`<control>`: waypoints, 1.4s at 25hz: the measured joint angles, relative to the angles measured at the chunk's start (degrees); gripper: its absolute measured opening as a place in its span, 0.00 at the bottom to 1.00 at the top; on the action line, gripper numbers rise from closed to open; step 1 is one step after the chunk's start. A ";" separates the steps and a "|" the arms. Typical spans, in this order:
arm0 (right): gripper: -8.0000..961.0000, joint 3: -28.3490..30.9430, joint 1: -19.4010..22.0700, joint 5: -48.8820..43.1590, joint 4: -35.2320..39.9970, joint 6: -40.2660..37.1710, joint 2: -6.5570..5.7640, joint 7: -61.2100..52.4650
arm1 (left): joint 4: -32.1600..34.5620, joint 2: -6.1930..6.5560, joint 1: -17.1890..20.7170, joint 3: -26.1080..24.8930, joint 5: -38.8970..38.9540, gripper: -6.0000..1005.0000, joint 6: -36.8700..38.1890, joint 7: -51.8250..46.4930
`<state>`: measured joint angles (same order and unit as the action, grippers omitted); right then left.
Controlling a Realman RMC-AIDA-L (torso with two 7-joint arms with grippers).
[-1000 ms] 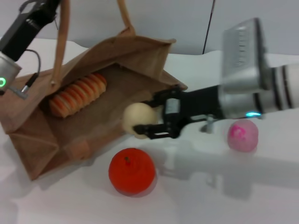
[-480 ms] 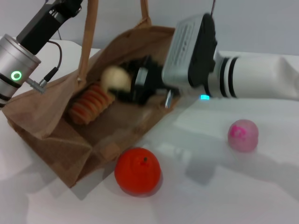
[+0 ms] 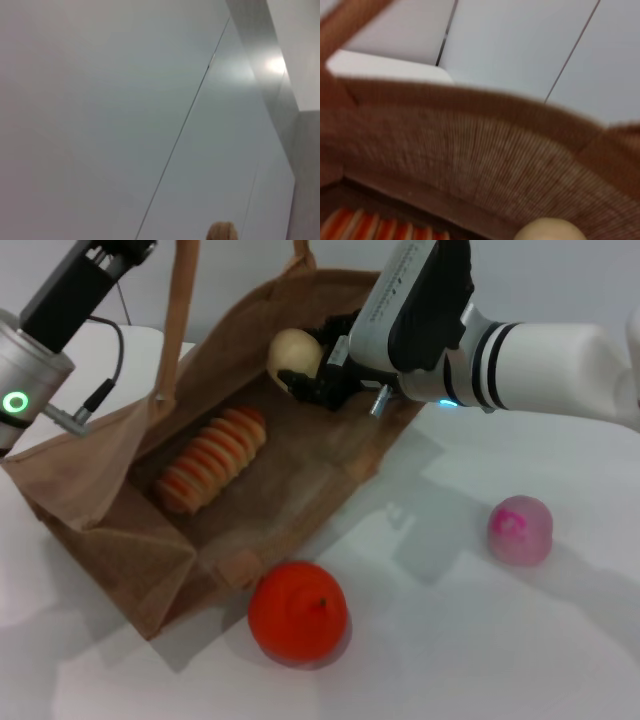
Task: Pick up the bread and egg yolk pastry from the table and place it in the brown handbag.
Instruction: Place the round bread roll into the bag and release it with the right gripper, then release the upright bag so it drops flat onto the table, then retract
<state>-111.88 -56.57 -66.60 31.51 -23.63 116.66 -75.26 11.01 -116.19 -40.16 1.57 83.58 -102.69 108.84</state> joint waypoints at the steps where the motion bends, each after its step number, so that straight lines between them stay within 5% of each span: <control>1: 0.58 -0.14 -0.09 0.01 -0.29 0.01 0.00 0.54 | 0.01 0.07 0.19 -0.13 0.21 0.12 -0.41 -0.15; 9: 0.57 -0.25 0.38 0.29 -0.77 0.04 0.32 3.61 | 0.69 0.22 2.09 -0.25 2.95 0.12 -1.30 -0.30; 17: 0.80 -0.29 1.17 3.67 -0.12 -1.68 0.13 3.30 | 0.79 0.18 4.38 -0.25 5.70 0.12 -0.72 0.45; 21: 0.92 1.27 2.46 6.15 0.09 -10.00 -0.46 3.76 | 0.77 0.17 5.78 -0.25 7.52 0.12 1.02 1.36; 27: 0.92 10.73 9.12 6.08 1.29 -23.32 -1.70 5.25 | 0.77 0.08 6.55 -0.25 8.21 0.12 7.27 3.73; 35: 0.92 33.38 20.34 6.21 0.57 -41.64 -1.84 18.08 | 0.18 -0.10 4.96 0.55 6.29 0.12 15.73 7.50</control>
<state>-78.50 -36.23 -60.39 32.08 -65.27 114.82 -57.18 11.19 -116.30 -35.20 2.11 89.87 -86.95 116.34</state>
